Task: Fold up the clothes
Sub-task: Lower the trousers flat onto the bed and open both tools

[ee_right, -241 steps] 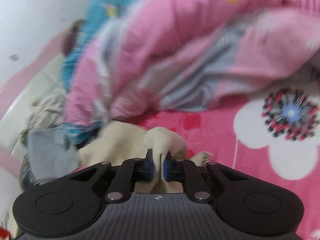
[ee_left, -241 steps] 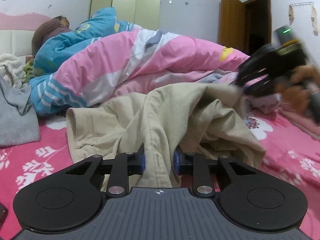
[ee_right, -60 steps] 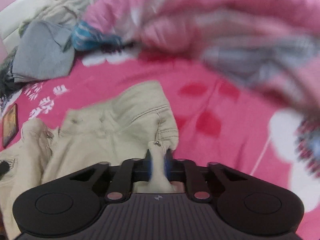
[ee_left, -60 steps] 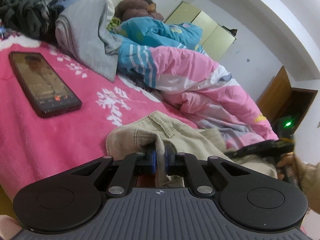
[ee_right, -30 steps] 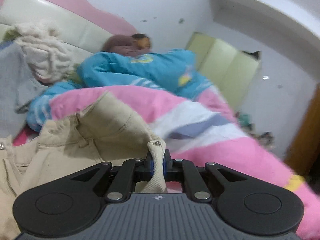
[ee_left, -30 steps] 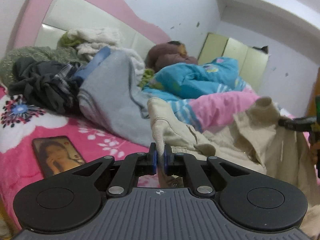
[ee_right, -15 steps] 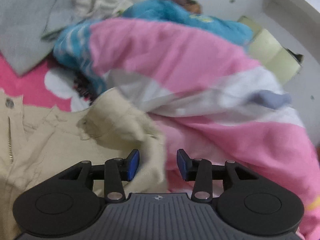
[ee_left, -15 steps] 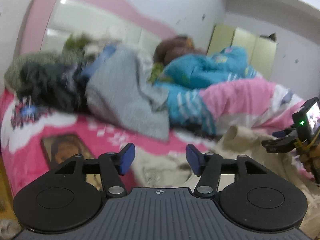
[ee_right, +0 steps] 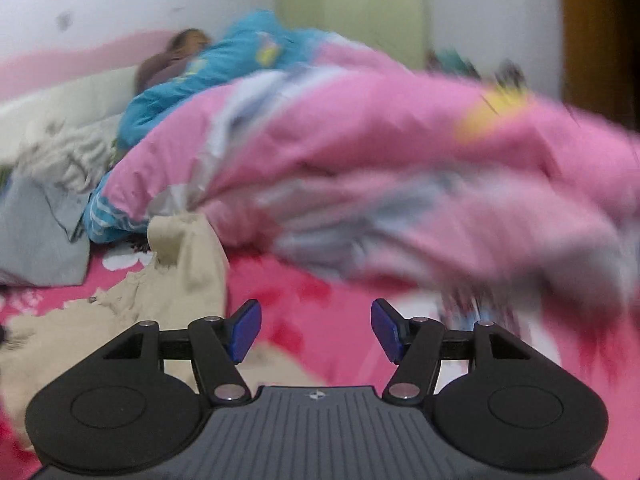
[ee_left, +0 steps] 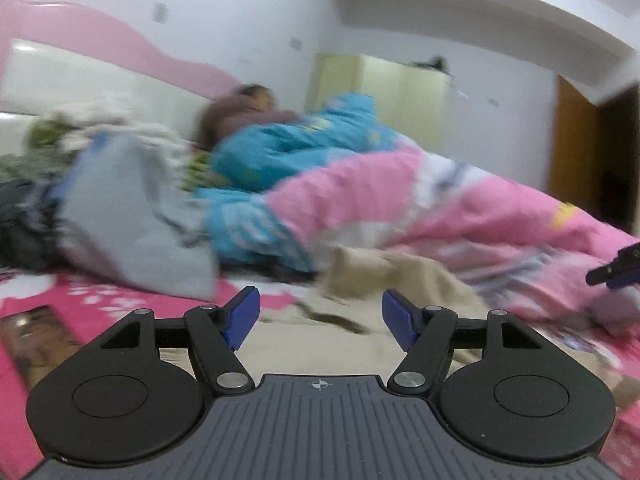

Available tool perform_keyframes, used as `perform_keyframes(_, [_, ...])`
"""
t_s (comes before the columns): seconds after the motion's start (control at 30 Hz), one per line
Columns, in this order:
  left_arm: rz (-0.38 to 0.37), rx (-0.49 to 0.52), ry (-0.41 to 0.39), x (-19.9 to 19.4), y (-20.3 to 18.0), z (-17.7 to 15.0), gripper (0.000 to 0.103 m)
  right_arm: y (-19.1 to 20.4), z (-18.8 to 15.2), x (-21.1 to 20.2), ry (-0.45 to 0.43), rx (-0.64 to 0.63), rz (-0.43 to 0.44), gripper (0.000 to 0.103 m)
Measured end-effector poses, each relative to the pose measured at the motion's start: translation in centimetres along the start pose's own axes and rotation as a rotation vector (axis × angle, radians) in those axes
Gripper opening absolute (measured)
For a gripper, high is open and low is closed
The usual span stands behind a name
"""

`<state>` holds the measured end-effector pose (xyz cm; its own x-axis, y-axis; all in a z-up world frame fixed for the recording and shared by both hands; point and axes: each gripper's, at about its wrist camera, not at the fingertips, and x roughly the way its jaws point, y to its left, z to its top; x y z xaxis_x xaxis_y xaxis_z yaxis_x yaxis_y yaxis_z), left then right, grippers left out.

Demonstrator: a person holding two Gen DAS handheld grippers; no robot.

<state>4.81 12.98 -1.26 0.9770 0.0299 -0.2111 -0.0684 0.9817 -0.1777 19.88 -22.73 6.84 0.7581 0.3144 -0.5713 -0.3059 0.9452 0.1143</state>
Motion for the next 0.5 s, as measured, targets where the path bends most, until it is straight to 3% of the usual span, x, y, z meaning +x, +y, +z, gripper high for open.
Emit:
perform_keyframes(0.2, [-0.155, 0.029, 0.164, 4.5, -3.8, -0.3, 0.067, -2.8, -4.0, -0.8, 0.151, 0.174, 0.095, 0.063])
perform_keyframes(0.33, [-0.089, -0.008, 0.253, 7.9, -3.7, -1.9, 0.065, -3.0, -3.8, 1.2, 0.168, 0.267, 0.137, 0.062])
perform_keyframes(0.5, [-0.041, -0.081, 0.374, 9.9, -2.0, -3.4, 0.064, -5.4, -3.3, 6.5, 0.226, 0.453, 0.092, 0.054])
